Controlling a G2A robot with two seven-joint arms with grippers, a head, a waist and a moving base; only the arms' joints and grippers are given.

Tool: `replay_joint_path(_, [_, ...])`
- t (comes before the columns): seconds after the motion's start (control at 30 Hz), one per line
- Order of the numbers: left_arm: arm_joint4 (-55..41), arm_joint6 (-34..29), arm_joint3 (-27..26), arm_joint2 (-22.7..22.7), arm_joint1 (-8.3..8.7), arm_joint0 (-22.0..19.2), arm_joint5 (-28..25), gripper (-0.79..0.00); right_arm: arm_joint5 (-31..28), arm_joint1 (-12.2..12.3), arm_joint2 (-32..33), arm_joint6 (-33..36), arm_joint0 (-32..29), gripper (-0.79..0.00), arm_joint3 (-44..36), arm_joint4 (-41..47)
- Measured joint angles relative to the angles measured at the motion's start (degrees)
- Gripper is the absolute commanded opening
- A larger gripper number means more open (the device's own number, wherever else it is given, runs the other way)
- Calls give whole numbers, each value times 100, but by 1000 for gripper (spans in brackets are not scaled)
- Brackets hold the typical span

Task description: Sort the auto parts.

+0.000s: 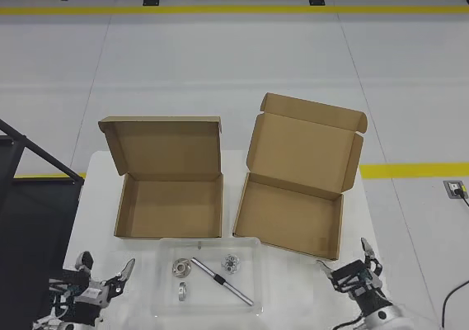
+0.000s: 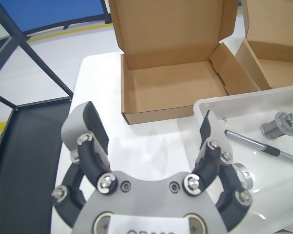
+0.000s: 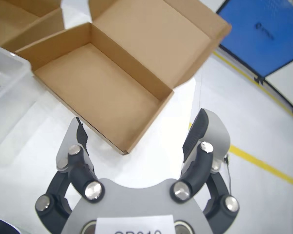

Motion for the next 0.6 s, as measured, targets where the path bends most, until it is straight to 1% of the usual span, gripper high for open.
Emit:
replay_joint_path(0.07, [-258,188,-28,-245,-1,181,-143,0,-199,17,-209,77,-7,0,-372,-674])
replay_joint_path(0.17, [-584,349,-34,-561,-2,407,-397,0,-491,22,-559,228,-14,0,-833,-1334])
replay_joint_path(0.27, [-627,365,-29,-618,-2,444,-430,0,-859,28,-811,630,25,0,-1085,-1867])
replay_joint_path(0.6, [-618,362,-29,-609,-2,439,-423,0,-858,28,-808,609,27,0,-1081,-1838])
